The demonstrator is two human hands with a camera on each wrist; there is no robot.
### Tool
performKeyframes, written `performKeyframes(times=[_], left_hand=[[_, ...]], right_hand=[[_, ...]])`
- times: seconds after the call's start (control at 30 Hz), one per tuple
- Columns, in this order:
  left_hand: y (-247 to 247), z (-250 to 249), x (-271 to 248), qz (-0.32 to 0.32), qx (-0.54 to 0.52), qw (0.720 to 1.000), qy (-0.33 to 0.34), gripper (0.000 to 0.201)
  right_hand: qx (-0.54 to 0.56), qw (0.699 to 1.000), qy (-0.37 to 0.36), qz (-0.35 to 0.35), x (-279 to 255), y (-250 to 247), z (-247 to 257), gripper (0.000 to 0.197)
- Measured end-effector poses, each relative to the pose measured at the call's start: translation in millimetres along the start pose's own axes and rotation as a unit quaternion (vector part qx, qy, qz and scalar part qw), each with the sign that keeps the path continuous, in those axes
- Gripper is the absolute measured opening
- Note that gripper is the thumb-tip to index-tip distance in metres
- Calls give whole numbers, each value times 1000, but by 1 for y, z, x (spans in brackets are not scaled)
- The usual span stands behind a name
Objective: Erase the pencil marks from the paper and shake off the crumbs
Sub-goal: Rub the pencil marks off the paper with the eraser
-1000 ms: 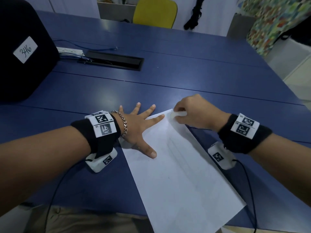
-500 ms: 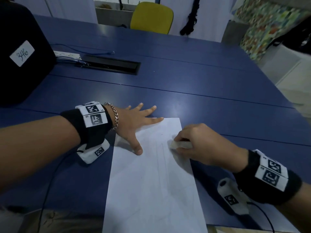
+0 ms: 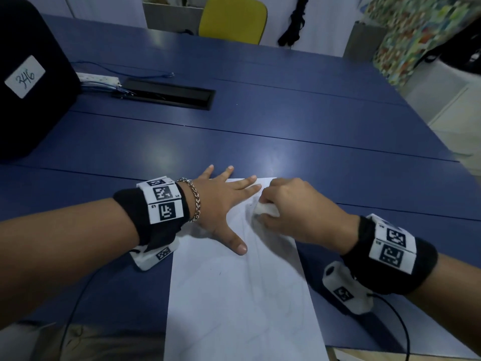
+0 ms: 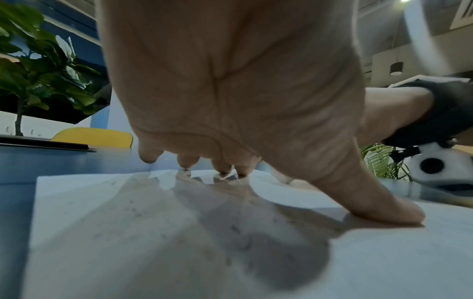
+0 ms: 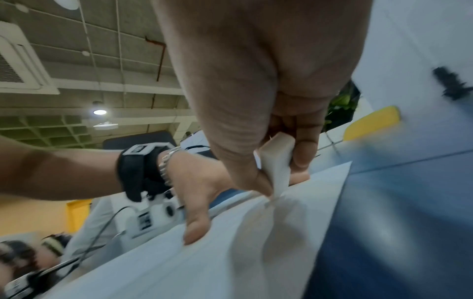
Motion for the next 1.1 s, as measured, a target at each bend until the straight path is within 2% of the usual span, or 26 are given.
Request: performKeyframes(times=[0.07, 0.23, 0.3, 0.4, 0.47, 0.6, 0.7, 0.77, 0.83, 0.93, 1.0, 1.1], left_hand=[[0, 0, 0, -3, -6, 1000, -1, 145], [1, 0, -1, 8, -1, 1000, -12, 144], [1, 0, 0, 4, -7, 1000, -8, 145], [3, 2, 1, -4, -14, 1000, -2, 145], [4, 1, 1, 0, -18, 1000, -3, 145], [5, 2, 1, 10, -13, 1000, -9, 145], [5, 2, 1, 2, -15, 1000, -3, 145], [5, 2, 2, 1, -19, 1000, -1, 145], [6, 3, 3, 2, -19, 1000, -2, 145], [8, 4, 4, 8, -17, 1000, -8, 148], [8, 5, 4, 7, -18, 1000, -7, 148], [7, 4, 4, 4, -24, 1000, -3, 146]], right_hand=[[9, 1000, -27, 12, -2, 2, 7, 16], [-9, 999, 39, -6, 7, -9, -19, 19], [2, 1000, 5, -23, 3, -5, -2, 14], [29, 998, -56, 2, -3, 4, 25, 15], [45, 998, -27, 17, 2, 2, 9, 16], [-10, 999, 23, -21, 7, -7, -14, 17], [8, 998, -56, 4, -3, 1, 21, 16], [8, 993, -102, 57, -5, 8, 33, 20], [10, 995, -79, 58, 3, 5, 20, 20], [-7, 1000, -7, 6, 11, -6, -2, 16], [-9, 1000, -29, 0, 6, -6, 10, 11], [0, 994, -92, 51, -5, 5, 36, 14]])
Point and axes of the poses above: each hand's wrist, its own x-axis towards the middle knuckle, its own y-axis out of the palm, z = x × y, the point moved 5 cm from there along x, towards the middle knuckle
